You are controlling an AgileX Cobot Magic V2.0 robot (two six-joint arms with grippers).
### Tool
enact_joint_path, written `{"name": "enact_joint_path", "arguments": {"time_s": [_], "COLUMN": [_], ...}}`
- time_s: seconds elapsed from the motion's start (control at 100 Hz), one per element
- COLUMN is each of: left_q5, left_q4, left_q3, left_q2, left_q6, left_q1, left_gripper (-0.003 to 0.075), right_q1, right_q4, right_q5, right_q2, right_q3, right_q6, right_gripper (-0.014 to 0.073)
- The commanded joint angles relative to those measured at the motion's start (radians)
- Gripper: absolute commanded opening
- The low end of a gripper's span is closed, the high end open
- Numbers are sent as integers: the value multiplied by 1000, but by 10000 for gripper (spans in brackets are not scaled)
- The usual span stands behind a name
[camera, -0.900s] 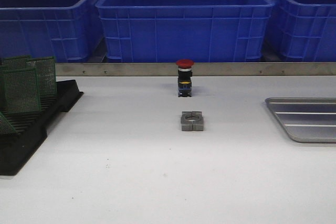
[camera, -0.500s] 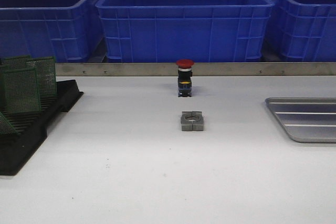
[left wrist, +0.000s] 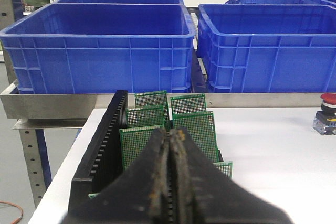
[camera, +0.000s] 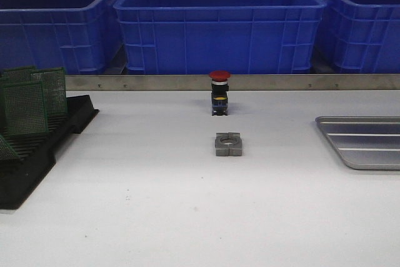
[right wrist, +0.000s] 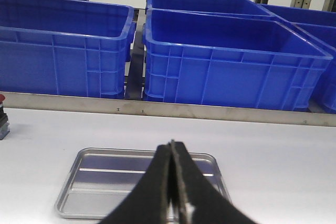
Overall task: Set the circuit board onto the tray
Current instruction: 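Lower the left gripper into the black rack onto a green circuit board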
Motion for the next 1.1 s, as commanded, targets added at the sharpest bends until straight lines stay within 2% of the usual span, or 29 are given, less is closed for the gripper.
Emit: {"name": "enact_joint_path", "arguments": {"time_s": [0.0, 0.06, 0.17, 0.34, 0.6, 0.75, 0.84, 1.01, 1.09], "left_q5": [-62, -27, 116, 217, 525, 619, 627, 653, 697], "left_q4": [0, 0, 4, 4, 4, 4, -8, -33, -29], "left_q3": [-8, -54, -161, -326, -593, -701, -746, -793, -817], "left_q2": [-28, -23, 11, 95, 340, 495, 571, 704, 771], "left_q6": [-2, -2, -2, -2, -4, -2, 32, 165, 291], "left_q1": [-8, -8, -8, -8, -8, -8, -8, -8, -8], "left_gripper": [-20, -20, -20, -20, -20, -5, 93, 400, 431], "right_q1": [-4, -4, -4, -4, -4, -4, -4, -4, -4], "right_q4": [-9, -9, -9, -9, -9, -9, -9, -9, -9], "right_q5": [-85, -85, -85, -85, -85, -85, -85, -85, -85], "right_q2": [-25, -25, -25, -25, -25, -25, -25, -25, -25], "right_q3": [-13, -13, -13, -13, -13, -13, -13, -13, -13], "right_q6": [4, 4, 4, 4, 4, 4, 4, 4, 4], "right_gripper": [-115, -115, -115, -115, -115, -115, -115, -115, -115]}}
